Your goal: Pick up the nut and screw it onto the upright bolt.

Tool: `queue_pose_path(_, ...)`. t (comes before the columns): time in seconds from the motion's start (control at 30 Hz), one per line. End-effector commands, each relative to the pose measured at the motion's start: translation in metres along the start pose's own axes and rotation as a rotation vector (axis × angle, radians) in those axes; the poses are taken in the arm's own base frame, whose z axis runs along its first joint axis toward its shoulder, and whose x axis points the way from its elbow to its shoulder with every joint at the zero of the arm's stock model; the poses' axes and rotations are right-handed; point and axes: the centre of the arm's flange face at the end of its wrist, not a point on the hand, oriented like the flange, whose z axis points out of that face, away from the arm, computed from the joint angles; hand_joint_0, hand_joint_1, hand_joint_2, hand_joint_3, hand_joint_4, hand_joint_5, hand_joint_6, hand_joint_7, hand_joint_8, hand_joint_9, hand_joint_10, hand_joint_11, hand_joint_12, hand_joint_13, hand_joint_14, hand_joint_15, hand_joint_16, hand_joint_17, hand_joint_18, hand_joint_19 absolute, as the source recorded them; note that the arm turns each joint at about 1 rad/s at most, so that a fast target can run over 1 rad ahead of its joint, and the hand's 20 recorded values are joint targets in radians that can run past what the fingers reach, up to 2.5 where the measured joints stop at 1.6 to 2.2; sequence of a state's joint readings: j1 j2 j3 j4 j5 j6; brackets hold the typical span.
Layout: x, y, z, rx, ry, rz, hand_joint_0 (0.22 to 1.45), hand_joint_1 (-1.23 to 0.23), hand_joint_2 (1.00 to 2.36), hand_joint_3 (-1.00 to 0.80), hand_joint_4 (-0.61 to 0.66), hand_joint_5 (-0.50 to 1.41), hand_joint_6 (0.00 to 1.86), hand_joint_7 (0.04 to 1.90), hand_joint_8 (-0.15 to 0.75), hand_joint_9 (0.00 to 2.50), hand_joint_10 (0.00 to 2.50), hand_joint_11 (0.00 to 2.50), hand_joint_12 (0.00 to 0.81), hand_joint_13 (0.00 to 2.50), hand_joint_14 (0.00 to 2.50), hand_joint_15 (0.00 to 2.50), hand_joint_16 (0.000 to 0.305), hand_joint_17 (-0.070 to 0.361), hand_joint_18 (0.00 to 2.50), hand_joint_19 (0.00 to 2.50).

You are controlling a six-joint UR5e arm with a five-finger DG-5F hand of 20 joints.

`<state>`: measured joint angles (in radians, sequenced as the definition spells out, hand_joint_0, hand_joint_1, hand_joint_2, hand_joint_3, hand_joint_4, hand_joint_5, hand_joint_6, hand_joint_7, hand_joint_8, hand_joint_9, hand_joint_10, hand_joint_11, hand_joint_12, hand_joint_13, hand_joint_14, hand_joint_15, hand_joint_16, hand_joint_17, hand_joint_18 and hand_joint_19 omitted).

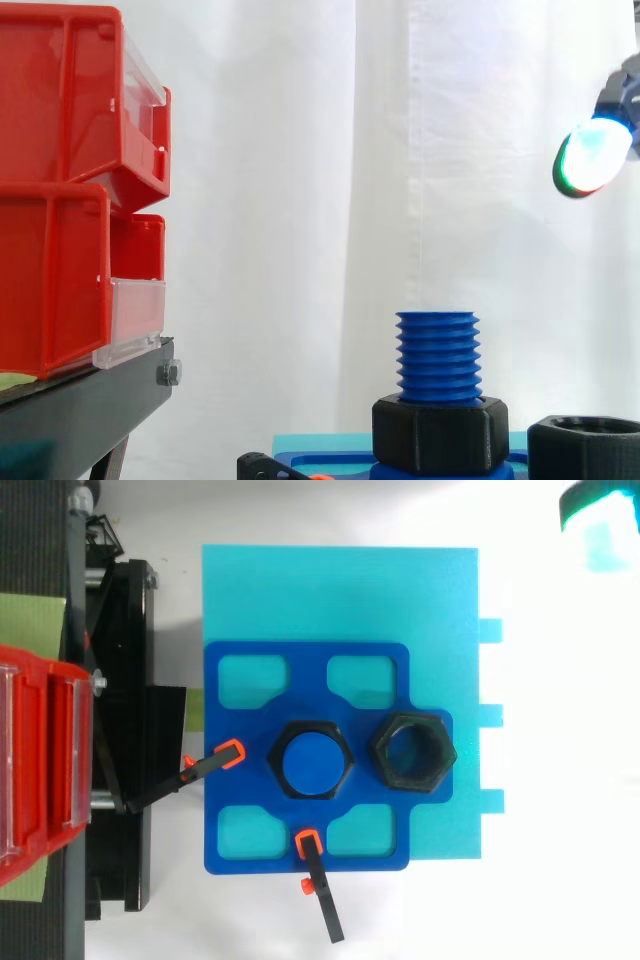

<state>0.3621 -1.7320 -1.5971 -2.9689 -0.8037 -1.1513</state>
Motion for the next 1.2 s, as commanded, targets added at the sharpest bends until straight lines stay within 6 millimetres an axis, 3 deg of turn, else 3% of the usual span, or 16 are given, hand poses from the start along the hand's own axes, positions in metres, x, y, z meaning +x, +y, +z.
queue_pose_path(0.0, 0.015, 0.034, -0.012, 0.045, -0.078, -0.025, 0.33, -0.67, 1.0, -0.5, 0.21, -0.28, 0.5, 0.78, 0.295, 0.22, 0.0, 0.0, 0.435, 0.0, 0.0, 0.0, 0.074, 0.166, 0.0, 0.0)
queue_pose_path(0.33, 0.046, 0.046, -0.01, 0.129, -0.123, -0.072, 0.35, -0.64, 1.0, -0.5, 0.21, -0.28, 0.5, 0.77, 0.293, 0.22, 0.0, 0.0, 0.433, 0.0, 0.0, 0.0, 0.073, 0.164, 0.0, 0.0)
queue_pose_path(0.4, 0.062, 0.047, -0.006, 0.154, -0.124, -0.095, 0.35, -0.64, 1.0, -0.5, 0.21, -0.28, 0.5, 0.77, 0.294, 0.22, 0.0, 0.0, 0.432, 0.0, 0.0, 0.0, 0.073, 0.164, 0.0, 0.0)
queue_pose_path(0.47, 0.067, 0.048, -0.006, 0.162, -0.126, -0.1, 0.35, -0.63, 1.0, -0.5, 0.22, -0.28, 0.5, 0.77, 0.294, 0.22, 0.0, 0.0, 0.432, 0.0, 0.0, 0.0, 0.073, 0.164, 0.0, 0.0)
queue_pose_path(0.5, 0.08, 0.047, -0.002, 0.173, -0.126, -0.105, 0.35, -0.63, 1.0, -0.5, 0.22, -0.28, 0.5, 0.77, 0.294, 0.23, 0.0, 0.0, 0.432, 0.0, 0.0, 0.0, 0.073, 0.164, 0.0, 0.0)
queue_pose_path(0.7, 0.083, 0.051, 0.0, 0.2, -0.157, -0.103, 0.35, -0.63, 1.0, -0.5, 0.22, -0.27, 0.5, 0.77, 0.296, 0.23, 0.0, 0.0, 0.431, 0.0, 0.0, 0.0, 0.073, 0.163, 0.0, 0.0)
queue_pose_path(0.73, 0.096, 0.05, 0.003, 0.213, -0.155, -0.132, 0.35, -0.63, 1.0, -0.5, 0.22, -0.27, 0.5, 0.77, 0.297, 0.23, 0.0, 0.0, 0.432, 0.0, 0.0, 0.0, 0.073, 0.164, 0.0, 0.0)
queue_pose_path(0.83, 0.1, 0.051, 0.005, 0.221, -0.158, -0.14, 0.36, -0.63, 1.0, -0.5, 0.22, -0.27, 0.5, 0.77, 0.297, 0.21, 0.0, 0.0, 0.428, 0.01, 0.0, 0.0, 0.072, 0.162, 0.0, 0.0)
queue_pose_path(0.9, 0.122, 0.05, 0.01, 0.229, -0.158, -0.142, 0.36, -0.64, 1.0, -0.5, 0.21, -0.27, 0.5, 0.77, 0.296, 0.2, 0.0, 0.0, 0.425, 0.0, 0.0, 0.0, 0.072, 0.161, 0.0, 0.0)
queue_pose_path(1.0, 0.133, 0.056, 0.011, 0.218, -0.167, -0.124, 0.36, -0.64, 1.0, -0.5, 0.21, -0.27, 0.5, 0.77, 0.297, 0.19, 0.0, 0.0, 0.425, 0.0, 0.0, 0.0, 0.072, 0.161, 0.0, 0.0)
queue_pose_path(1.03, 0.145, 0.06, 0.015, 0.22, -0.186, -0.104, 0.36, -0.64, 1.0, -0.5, 0.21, -0.27, 0.5, 0.77, 0.299, 0.19, 0.0, 0.0, 0.426, 0.0, 0.0, 0.0, 0.072, 0.161, 0.0, 0.0)
queue_pose_path(1.17, 0.157, 0.065, 0.016, 0.218, -0.193, -0.106, 0.36, -0.63, 1.0, -0.5, 0.22, -0.27, 0.5, 0.77, 0.299, 0.19, 0.0, 0.0, 0.427, 0.0, 0.0, 0.0, 0.072, 0.161, 0.0, 0.0)
